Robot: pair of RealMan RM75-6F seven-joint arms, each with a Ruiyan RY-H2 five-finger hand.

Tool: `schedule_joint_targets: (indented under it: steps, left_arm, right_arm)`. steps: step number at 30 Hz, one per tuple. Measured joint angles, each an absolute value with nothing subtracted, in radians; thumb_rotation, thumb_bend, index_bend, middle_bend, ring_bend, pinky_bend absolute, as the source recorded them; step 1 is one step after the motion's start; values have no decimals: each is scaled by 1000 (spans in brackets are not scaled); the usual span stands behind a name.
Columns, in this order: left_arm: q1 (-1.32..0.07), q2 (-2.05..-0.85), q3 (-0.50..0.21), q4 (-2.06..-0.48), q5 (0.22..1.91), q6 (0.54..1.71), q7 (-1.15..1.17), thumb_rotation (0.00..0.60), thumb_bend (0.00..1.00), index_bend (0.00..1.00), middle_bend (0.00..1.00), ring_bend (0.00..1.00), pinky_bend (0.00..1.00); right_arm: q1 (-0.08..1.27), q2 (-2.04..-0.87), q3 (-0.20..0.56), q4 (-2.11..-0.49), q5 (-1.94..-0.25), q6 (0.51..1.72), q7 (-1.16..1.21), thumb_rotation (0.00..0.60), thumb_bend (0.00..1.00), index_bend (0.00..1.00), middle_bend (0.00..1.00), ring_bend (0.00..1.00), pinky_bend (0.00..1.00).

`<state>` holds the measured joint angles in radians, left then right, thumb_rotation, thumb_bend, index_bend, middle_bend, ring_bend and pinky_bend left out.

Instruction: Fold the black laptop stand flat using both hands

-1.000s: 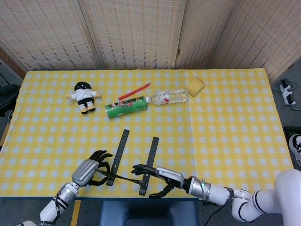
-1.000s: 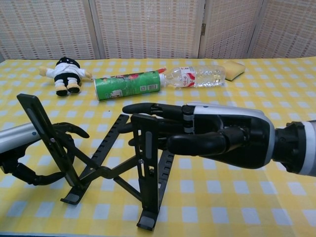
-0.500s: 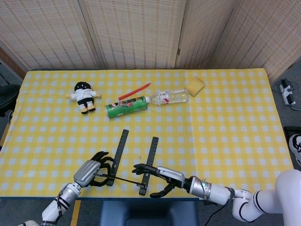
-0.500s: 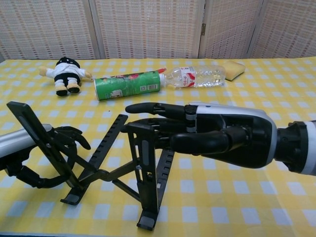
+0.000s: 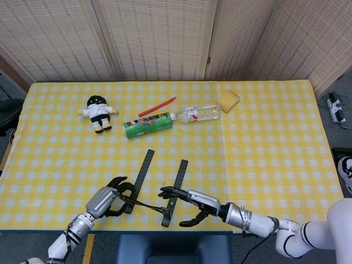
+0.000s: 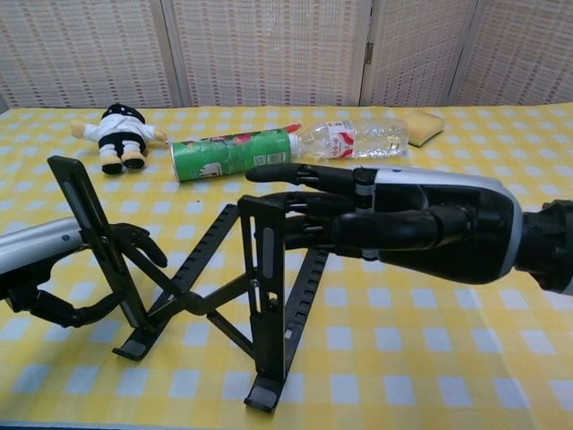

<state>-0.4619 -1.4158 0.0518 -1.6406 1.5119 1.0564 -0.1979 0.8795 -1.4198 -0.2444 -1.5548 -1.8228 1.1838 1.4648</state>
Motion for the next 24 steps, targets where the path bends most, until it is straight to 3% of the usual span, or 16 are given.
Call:
schedule_joint_targets:
  steps: [10, 24]
  left_arm:
    - [-476, -1378, 36, -1683, 1522, 1058, -258, 600, 526, 258, 220, 37, 0]
    - [-603, -1368, -115, -1736, 1358, 941, -139, 600, 504, 207, 152, 0, 0]
  right_arm:
    - [846, -1357, -265, -1560, -1816, 1210, 1441, 433, 262, 0, 93, 95, 0]
    - [731, -1199, -250, -1594, -1796, 1396, 1370, 432, 263, 0, 86, 93, 0]
